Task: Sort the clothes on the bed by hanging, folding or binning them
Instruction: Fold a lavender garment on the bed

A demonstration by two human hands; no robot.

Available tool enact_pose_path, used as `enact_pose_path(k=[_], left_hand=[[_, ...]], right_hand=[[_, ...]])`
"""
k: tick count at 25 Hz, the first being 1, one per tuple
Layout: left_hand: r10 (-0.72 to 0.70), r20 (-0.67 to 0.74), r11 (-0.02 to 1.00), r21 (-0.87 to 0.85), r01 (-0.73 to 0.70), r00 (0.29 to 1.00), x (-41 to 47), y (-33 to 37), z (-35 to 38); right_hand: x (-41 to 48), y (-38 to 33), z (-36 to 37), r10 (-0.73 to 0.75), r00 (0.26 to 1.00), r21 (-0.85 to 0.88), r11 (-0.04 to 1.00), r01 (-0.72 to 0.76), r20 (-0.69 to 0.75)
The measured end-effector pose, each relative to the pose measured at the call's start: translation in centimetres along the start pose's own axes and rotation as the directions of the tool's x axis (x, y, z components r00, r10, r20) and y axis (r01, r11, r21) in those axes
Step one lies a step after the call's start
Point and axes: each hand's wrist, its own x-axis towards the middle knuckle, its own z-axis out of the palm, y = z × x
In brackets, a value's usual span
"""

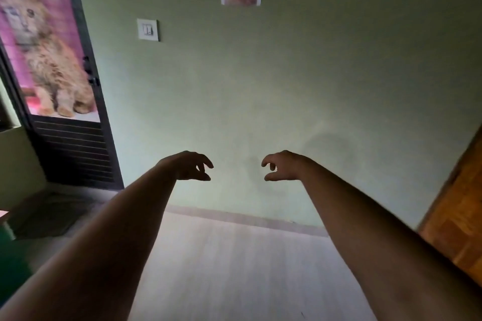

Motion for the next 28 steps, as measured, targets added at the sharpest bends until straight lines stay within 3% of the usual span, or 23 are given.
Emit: enact_pose_path(k=[6, 15, 22, 28], left_hand=[[-0.148, 0.092, 0.984, 0.113, 0.137, 0.985, 12.0, -5.5, -2.8], [-0.358, -0.038, 0.93, 0.075, 0.36, 0.933, 21.9, -16.0, -9.2], [-0.541, -0.141, 0.836, 0.025, 0.549, 0.829, 20.0, -30.3, -11.8], [-0.736, -0.212, 0.674, -0.128, 0.728, 0.643, 16.2, -45.4, -17.3]], right_hand=[[15.4, 2.5, -2.3, -0.15, 0.984, -0.067, 0.985, 0.157, 0.101], [38.1, 1.1, -7.6, -0.345, 0.935, -0.086, 0.932, 0.352, 0.086], [53.6, -11.9, -5.6, -0.562, 0.814, -0.14, 0.802, 0.58, 0.148], [65.6, -30.5, -6.8, -0.756, 0.613, -0.27, 0.556, 0.786, 0.23]])
